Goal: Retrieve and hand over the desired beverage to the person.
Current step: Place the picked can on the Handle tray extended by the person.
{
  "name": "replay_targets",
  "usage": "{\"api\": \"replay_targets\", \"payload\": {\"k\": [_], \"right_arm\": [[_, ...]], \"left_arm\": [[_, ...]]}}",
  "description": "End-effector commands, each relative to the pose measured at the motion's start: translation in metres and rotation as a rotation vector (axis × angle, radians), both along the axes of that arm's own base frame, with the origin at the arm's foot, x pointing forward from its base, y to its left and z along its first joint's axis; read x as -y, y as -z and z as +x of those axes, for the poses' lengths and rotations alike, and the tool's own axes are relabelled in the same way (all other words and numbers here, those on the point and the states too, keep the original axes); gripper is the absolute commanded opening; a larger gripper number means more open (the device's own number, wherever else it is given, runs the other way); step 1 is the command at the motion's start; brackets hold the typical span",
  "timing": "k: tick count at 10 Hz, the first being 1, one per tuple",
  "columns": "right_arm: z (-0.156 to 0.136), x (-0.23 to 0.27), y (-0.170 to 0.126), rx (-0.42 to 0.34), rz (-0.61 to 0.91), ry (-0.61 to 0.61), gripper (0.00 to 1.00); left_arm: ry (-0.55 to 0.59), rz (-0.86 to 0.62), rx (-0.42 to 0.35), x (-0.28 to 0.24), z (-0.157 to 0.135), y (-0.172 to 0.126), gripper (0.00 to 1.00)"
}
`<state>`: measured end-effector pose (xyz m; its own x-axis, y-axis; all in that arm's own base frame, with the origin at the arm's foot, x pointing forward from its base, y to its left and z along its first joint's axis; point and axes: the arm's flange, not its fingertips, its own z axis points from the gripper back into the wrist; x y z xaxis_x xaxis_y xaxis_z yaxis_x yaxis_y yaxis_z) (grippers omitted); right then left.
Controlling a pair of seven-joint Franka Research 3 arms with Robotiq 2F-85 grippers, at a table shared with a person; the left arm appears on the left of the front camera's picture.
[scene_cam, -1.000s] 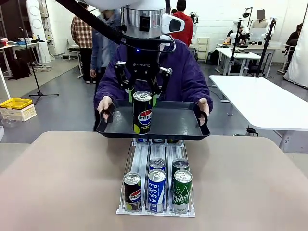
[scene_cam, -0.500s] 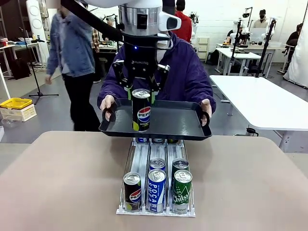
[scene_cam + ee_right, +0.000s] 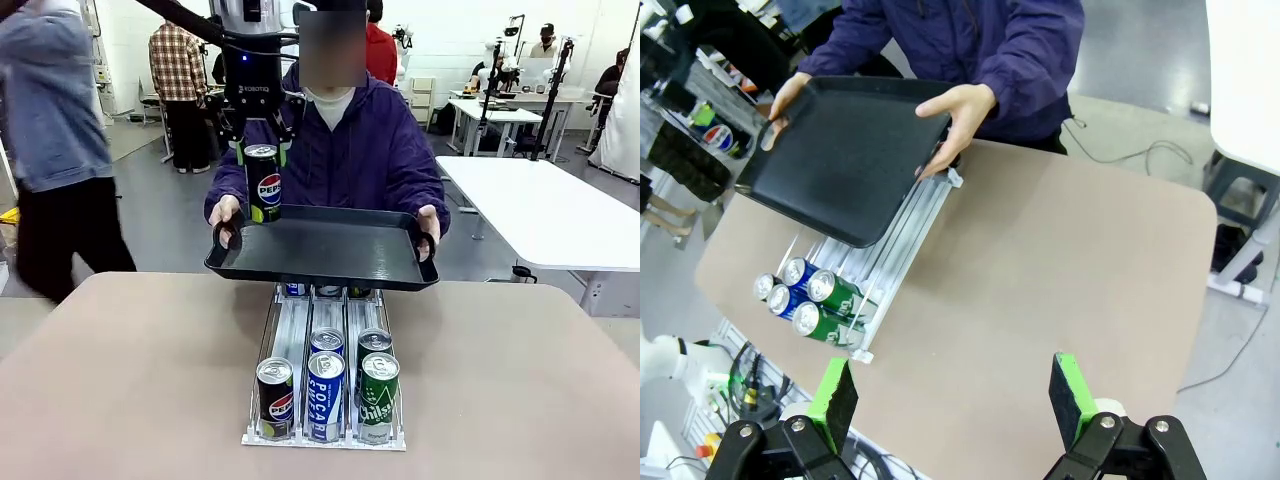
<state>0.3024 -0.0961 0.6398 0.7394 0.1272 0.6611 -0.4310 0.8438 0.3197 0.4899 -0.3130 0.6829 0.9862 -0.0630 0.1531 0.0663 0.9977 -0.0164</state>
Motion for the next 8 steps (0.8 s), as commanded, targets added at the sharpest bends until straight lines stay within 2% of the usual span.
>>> {"api": "replay_targets", "payload": {"k": [1, 2, 5, 6, 8], "right_arm": [[0.0, 0.0, 0.001, 0.004, 0.008, -0.018, 1.0], [0.0, 0.0, 0.001, 0.004, 0.008, -0.018, 1.0], [0.0, 0.0, 0.001, 0.004, 0.008, -0.018, 1.0], [0.0, 0.0, 0.001, 0.004, 0.008, -0.018, 1.0], [0.0, 0.0, 0.001, 0.004, 0.008, -0.018, 1.0]], "left_arm": [[-0.101, -0.023, 0.017, 0.001, 0.028, 0.002, 0.58], [-0.118, -0.032, 0.002, -0.005, 0.04, 0.012, 0.58], [-0.163, -0.01, 0.067, 0.002, 0.039, 0.021, 0.58], [-0.114, -0.022, 0.0, -0.01, 0.046, 0.03, 0.58], [-0.114, -0.022, 0.0, -0.01, 0.046, 0.03, 0.58]]}}
